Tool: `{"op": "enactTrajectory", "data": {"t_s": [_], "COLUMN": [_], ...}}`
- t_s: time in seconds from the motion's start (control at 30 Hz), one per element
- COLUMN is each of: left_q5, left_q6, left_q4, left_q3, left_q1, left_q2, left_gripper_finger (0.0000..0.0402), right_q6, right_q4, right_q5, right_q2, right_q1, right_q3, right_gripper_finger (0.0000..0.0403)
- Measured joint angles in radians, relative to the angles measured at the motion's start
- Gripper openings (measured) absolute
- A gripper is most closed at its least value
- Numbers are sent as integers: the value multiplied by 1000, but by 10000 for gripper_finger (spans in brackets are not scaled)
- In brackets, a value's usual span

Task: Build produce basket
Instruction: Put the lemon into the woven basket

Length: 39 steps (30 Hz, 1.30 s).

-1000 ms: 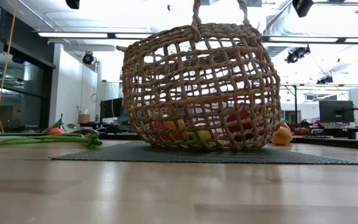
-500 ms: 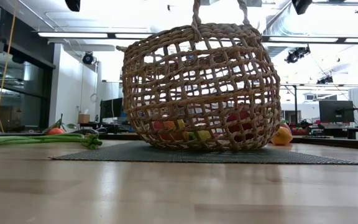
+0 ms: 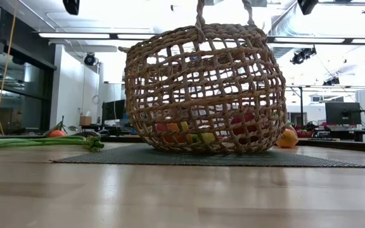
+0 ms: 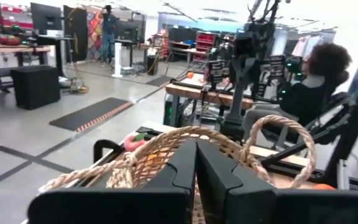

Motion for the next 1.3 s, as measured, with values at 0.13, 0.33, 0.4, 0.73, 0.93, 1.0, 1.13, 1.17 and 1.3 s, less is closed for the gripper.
{"op": "enactTrajectory", "data": {"t_s": [0.13, 0.33, 0.4, 0.73, 0.93, 1.0, 1.13, 1.17, 1.3], "left_q5": [25, 3, 2, 0, 0, 0, 0, 0, 0], "left_q6": [-3, -11, -15, -75, -73, -73, -73, -73, -73], "left_q4": [0, 5, 10, 10, 9, 9, 8, 8, 8], "left_q3": [0, 0, 0, 0, 0, 0, 0, 0, 0], "left_q1": [0, 0, 0, 0, 0, 0, 0, 0, 0], "left_q2": [1, 1, 1, 1, 1, 1, 1, 1, 1], "left_gripper_finger": [0, 0, 0, 0, 0, 0, 0, 0, 0], "right_q6": [0, 120, 164, 282, 304, 384, 514, 520, 552], "right_q4": [0, -60, -101, -147, -172, -243, -484, -538, -675], "right_q5": [30, 134, 146, 175, 262, 378, 459, 453, 418], "right_q2": [0, 17, 26, 67, 85, 110, 196, 220, 319], "right_q1": [0, 0, 0, -38, -86, -121, -259, -300, -445], "right_q3": [0, 0, 0, 0, 39, 97, 237, 261, 295], "right_gripper_finger": [1, 69, 117, 369, 392, 390, 390, 390, 390]}}
